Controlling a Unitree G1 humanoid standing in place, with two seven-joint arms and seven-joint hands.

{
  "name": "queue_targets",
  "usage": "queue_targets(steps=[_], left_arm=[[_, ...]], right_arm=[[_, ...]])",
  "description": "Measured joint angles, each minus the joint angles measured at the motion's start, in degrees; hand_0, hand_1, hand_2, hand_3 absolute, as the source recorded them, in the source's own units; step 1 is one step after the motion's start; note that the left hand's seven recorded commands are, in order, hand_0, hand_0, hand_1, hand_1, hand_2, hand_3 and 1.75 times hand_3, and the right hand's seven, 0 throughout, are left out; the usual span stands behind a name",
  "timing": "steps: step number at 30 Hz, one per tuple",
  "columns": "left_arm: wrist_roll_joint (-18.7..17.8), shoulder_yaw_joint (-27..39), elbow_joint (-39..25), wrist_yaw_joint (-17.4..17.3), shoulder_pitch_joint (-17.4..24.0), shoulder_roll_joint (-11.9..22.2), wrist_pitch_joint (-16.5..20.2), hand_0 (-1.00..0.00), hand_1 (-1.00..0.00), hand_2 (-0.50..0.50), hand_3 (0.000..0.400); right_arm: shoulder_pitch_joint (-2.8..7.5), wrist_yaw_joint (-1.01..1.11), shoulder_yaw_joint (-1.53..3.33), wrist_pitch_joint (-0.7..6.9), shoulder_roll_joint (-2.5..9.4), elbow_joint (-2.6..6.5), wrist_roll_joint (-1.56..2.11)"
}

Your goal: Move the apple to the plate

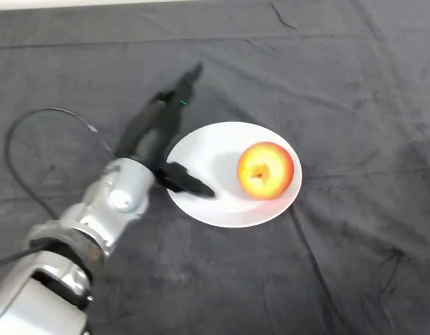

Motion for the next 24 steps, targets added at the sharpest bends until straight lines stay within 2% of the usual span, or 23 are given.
queue_targets(steps=[13, 24], left_arm=[[-7.8, 12.5, 0.0, 1.5, 0.2, 8.9, -6.6, 0.00, 0.00, 0.00, 0.000], [-11.3, 20.5, 0.0, 2.6, 0.8, 13.5, -7.0, 0.00, 0.00, 0.00, 0.000]], right_arm=[[0.00, 0.00, 0.00, -0.04, 0.00, 0.01, -0.02], [0.00, 0.00, 0.00, -0.05, 0.00, 0.02, -0.02]])
